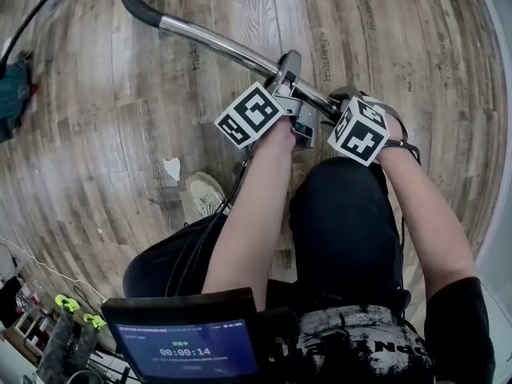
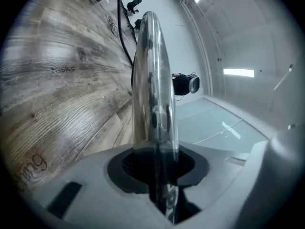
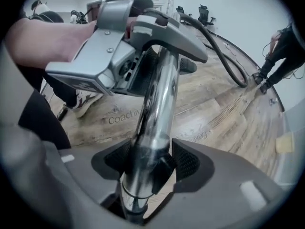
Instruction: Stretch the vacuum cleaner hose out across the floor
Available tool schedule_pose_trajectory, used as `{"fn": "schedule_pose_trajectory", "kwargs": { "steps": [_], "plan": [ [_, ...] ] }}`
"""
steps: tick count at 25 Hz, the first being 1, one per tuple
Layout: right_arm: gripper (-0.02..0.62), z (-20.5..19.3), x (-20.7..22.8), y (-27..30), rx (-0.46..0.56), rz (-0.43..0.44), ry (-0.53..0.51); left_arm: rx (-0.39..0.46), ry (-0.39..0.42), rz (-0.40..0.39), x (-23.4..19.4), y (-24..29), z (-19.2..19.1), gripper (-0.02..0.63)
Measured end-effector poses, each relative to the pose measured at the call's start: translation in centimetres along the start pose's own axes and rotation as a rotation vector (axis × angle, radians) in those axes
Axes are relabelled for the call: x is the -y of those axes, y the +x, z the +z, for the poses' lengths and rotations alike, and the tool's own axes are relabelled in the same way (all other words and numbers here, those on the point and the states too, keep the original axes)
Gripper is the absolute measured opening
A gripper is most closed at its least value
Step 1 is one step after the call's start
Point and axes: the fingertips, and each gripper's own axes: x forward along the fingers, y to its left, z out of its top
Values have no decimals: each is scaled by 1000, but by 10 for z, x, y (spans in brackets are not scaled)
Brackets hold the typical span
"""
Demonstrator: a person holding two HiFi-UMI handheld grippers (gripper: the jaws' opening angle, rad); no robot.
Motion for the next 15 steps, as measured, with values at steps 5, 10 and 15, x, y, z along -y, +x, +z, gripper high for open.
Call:
{"fn": "schedule_pose_trajectory", "kwargs": {
  "steps": [5, 10, 15],
  "plan": [
    [272, -6, 20, -2, -52, -173, -55, -34, 25, 7, 11, 8, -16, 106],
    [233, -1, 17, -1, 2, -124, -170, -58, 1, -27, 18, 13, -25, 106],
    [198, -9, 5, -11, 72, 14, -111, -127, 17, -113, 26, 14, -36, 119]
  ]
}}
